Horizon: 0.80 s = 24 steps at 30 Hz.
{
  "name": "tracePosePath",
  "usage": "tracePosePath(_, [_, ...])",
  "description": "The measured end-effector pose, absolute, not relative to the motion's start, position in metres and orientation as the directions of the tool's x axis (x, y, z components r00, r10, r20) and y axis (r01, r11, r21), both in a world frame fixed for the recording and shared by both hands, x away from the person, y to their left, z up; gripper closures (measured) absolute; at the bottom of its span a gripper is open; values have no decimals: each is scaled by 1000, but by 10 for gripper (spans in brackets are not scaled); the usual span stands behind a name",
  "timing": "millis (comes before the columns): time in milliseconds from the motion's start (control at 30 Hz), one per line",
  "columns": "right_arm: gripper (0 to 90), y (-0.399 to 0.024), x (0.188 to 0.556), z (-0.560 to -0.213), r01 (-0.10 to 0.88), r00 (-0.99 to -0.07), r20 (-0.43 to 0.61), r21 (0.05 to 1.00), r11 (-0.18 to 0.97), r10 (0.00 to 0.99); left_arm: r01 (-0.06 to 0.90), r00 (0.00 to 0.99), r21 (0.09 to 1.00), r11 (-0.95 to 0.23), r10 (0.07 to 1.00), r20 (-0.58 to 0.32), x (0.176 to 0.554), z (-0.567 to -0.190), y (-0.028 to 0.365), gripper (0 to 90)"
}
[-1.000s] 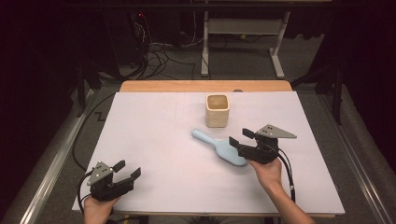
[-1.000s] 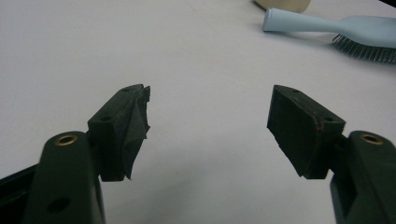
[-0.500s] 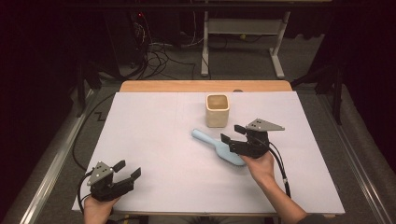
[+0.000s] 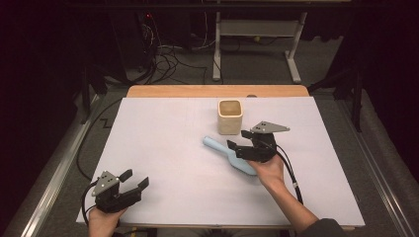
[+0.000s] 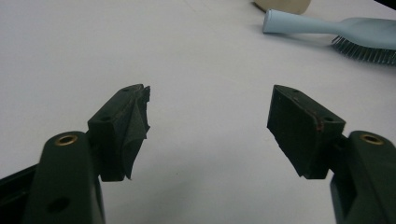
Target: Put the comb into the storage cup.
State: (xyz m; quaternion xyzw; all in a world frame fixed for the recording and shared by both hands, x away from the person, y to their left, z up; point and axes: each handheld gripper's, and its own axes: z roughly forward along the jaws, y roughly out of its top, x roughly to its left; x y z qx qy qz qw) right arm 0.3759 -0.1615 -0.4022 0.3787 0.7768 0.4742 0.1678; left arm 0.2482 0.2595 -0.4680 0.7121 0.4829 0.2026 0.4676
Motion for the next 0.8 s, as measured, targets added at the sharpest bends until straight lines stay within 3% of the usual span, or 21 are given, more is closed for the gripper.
tracePosePath(800, [555,-133,403,-393,527,-662,97,765,370,743,500,447,860,-100,881,-157,248,-468,259,294])
